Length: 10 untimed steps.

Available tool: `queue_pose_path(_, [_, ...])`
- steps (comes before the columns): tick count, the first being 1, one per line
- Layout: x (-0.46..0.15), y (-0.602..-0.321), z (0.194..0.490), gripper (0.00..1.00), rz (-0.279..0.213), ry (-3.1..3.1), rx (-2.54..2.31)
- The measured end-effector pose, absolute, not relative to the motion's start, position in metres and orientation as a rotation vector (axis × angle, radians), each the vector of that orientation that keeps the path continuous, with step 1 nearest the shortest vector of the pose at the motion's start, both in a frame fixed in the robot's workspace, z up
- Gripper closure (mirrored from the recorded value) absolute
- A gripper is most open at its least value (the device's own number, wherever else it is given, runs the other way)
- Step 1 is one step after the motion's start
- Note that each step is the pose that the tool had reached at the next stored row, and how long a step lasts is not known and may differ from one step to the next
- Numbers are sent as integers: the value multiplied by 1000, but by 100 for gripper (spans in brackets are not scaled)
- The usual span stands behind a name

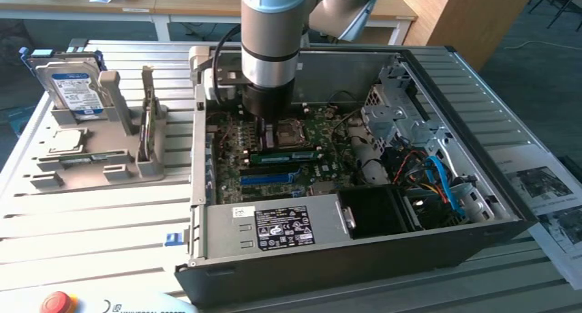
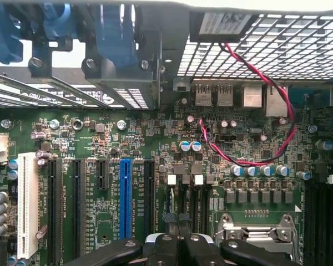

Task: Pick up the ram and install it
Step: 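Press down the ram until it locks into place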

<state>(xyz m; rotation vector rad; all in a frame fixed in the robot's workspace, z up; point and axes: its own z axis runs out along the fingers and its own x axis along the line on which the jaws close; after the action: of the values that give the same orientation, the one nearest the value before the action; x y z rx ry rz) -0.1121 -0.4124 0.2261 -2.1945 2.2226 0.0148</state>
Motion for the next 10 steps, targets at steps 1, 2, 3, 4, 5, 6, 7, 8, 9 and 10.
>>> queue_pose_path(1, [-112, -412, 226, 90, 15, 2223, -2195])
queue_pose_path(2, [-112, -412, 226, 90, 15, 2223, -2195])
queue_pose_path(3, [-112, -412, 225, 90, 15, 2223, -2195])
queue_pose_path(4, [-112, -412, 225, 90, 15, 2223, -2195])
queue_pose_path(5, [-112, -412, 225, 90, 15, 2223, -2195])
queue_pose_path(6, [-112, -412, 224, 90, 15, 2223, -2195])
queue_pose_path(7, [-112, -412, 224, 90, 15, 2223, -2195])
queue_pose_path(8, [-112, -412, 224, 90, 15, 2223, -2195])
queue_pose_path(9, [-112, -412, 224, 90, 15, 2223, -2195])
queue_pose_path(10, [-112, -412, 223, 90, 15, 2223, -2195])
